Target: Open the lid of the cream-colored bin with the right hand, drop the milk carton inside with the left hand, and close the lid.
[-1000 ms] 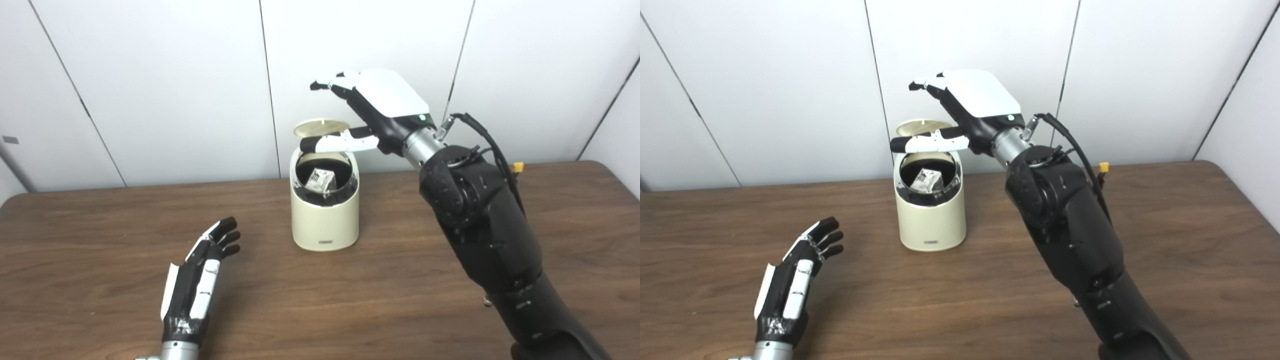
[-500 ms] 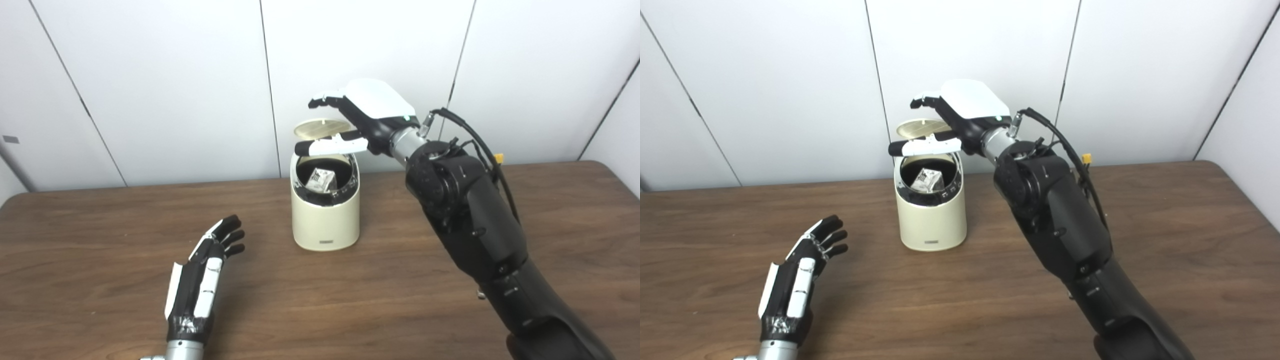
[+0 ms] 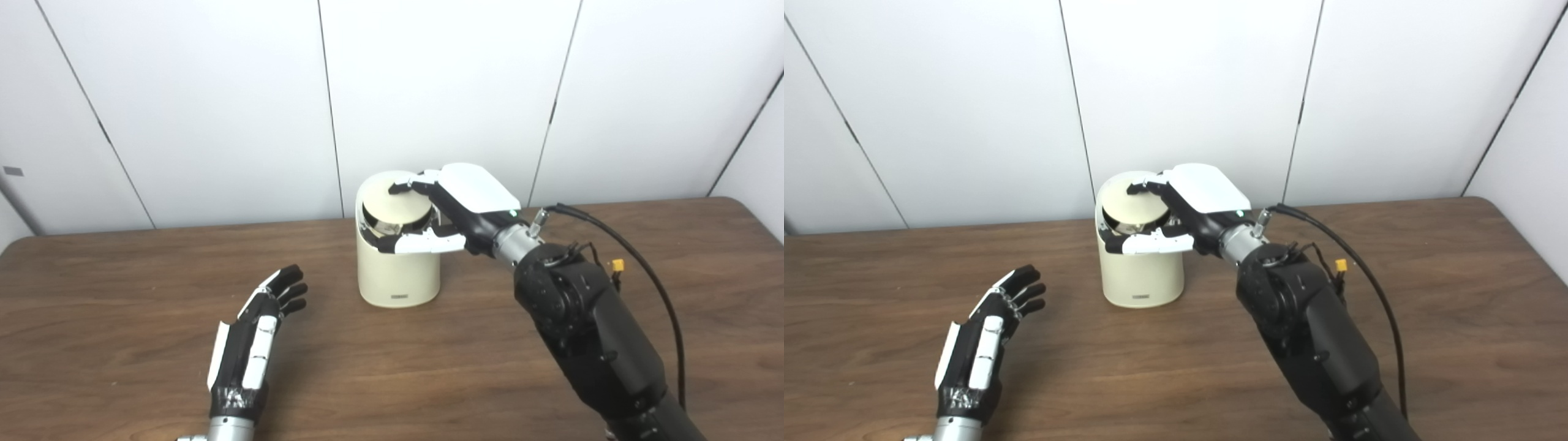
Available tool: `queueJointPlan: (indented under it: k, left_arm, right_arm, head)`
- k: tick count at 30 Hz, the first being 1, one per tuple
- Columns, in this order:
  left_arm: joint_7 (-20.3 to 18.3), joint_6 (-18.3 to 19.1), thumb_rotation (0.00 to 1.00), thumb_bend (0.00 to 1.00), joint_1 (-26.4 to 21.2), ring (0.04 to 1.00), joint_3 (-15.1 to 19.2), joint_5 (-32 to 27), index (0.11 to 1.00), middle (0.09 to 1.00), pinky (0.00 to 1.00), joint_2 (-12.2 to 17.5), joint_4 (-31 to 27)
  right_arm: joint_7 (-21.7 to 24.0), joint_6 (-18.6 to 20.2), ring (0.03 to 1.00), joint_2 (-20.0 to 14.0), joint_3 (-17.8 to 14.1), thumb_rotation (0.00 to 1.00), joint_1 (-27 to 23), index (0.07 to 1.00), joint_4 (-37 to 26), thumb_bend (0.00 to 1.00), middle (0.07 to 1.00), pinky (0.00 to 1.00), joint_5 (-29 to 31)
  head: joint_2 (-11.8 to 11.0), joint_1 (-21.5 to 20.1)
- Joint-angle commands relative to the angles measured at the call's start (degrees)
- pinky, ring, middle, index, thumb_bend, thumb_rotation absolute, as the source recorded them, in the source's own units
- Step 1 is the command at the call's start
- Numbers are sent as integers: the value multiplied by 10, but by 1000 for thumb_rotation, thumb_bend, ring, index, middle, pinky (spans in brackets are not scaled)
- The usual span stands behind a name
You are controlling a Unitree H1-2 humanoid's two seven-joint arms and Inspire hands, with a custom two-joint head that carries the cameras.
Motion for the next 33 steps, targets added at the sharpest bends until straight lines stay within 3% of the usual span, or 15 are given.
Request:
queueJointPlan:
  k: [1, 11, 17, 22, 25, 30, 33]
  left_arm:
    - [-4, -6, 869, 526, -14, 815, 2, -8, 863, 850, 798, -3, -18]
    - [-9, 4, 857, 555, -18, 821, 4, -18, 872, 857, 793, -4, -26]
    - [-9, 14, 853, 587, -25, 822, 9, -20, 868, 858, 778, -2, -27]
    - [-9, 14, 865, 579, -30, 823, 10, -16, 872, 863, 777, -3, -23]
    - [-9, 15, 866, 593, -32, 824, 10, -14, 871, 863, 775, -3, -23]
    - [-7, 19, 867, 582, -32, 822, 10, -12, 871, 859, 761, -5, -27]
    - [-8, 19, 867, 590, -32, 824, 10, -12, 872, 858, 766, -5, -26]
  right_arm:
    - [-17, -2, 891, -4, -11, 1000, -10, 805, -16, 819, 816, 909, 1]
    - [-41, -17, 863, -12, -17, 1000, 32, 790, -16, 793, 798, 901, 22]
    - [-32, -40, 858, -39, 2, 1000, 40, 792, -9, 786, 805, 908, -3]
    - [-20, -105, 915, -96, 94, 941, 31, 817, 14, 797, 851, 984, -167]
    - [-22, -130, 941, -114, 128, 897, 31, 845, 34, 782, 879, 999, -247]
    - [-62, -150, 993, -128, 151, 675, 42, 848, 83, 737, 938, 1000, -326]
    - [-93, -146, 1000, -127, 149, 676, 54, 822, 104, 700, 973, 1000, -342]
  head:
    - [0, -1]
    - [8, -4]
    - [10, -5]
    - [7, -7]
    - [6, -8]
    - [8, -5]
    - [8, -5]
